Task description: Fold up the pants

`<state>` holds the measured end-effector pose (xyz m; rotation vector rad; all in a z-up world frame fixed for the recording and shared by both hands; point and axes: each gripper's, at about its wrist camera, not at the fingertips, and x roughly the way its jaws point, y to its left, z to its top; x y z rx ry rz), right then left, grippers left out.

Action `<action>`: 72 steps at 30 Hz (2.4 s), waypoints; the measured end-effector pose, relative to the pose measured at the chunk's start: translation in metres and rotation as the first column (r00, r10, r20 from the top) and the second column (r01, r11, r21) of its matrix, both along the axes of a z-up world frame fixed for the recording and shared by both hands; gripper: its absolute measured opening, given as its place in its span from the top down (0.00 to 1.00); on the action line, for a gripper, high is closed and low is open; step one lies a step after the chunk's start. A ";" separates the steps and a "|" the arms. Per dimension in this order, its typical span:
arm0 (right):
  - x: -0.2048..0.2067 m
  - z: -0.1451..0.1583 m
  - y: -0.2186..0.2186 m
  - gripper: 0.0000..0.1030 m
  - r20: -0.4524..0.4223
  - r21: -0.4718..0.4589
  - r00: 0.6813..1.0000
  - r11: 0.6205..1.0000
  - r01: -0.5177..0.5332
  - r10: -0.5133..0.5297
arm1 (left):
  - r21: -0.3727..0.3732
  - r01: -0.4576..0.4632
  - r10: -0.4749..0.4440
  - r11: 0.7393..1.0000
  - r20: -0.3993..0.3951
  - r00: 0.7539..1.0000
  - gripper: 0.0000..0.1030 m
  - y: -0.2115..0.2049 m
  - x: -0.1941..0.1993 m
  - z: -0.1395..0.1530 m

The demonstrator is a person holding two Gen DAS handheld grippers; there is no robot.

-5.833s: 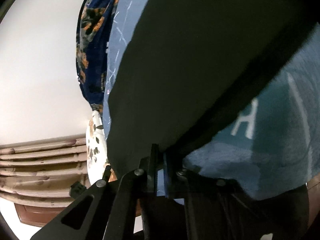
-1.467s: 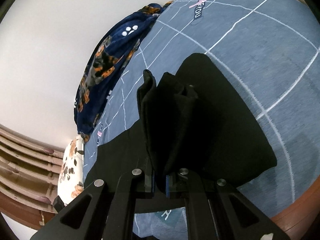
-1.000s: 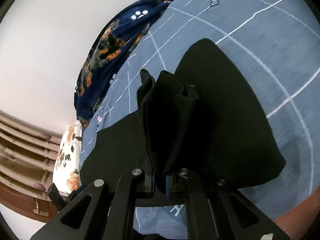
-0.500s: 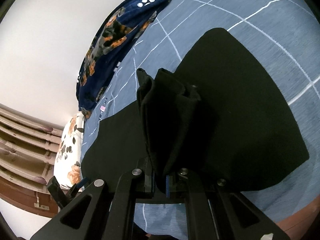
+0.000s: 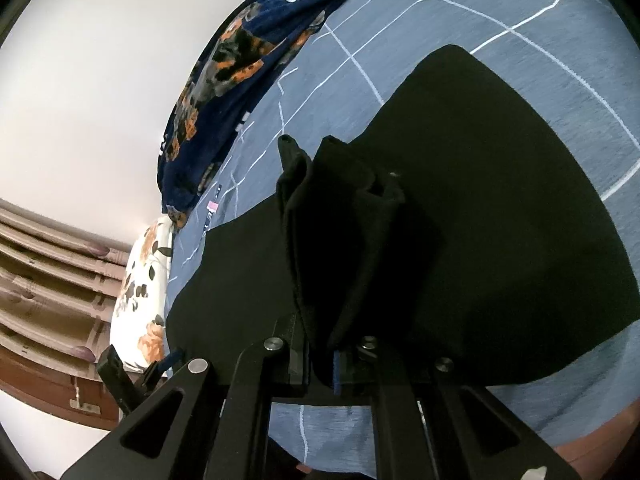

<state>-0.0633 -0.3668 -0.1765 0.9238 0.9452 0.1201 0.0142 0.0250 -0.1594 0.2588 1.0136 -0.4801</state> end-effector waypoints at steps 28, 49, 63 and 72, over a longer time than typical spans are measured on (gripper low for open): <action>0.011 -0.001 0.026 0.91 0.001 0.024 0.999 0.998 -0.053 0.053 | 0.013 0.006 -0.005 1.000 -0.009 1.000 0.14 -0.002 0.000 -0.004; 0.016 0.001 0.043 0.89 0.005 0.012 0.996 0.996 -0.085 0.085 | 0.014 0.007 -0.006 1.000 -0.009 1.000 0.13 -0.003 -0.001 -0.004; 0.017 0.005 0.050 0.89 0.007 -0.032 0.995 0.994 -0.101 0.101 | 0.017 0.010 -0.010 1.000 -0.010 1.000 0.13 -0.006 -0.002 -0.006; 0.018 0.007 0.054 0.89 0.008 -0.051 0.994 0.992 -0.111 0.112 | 0.019 0.010 -0.010 1.000 -0.011 1.000 0.13 -0.006 -0.002 -0.006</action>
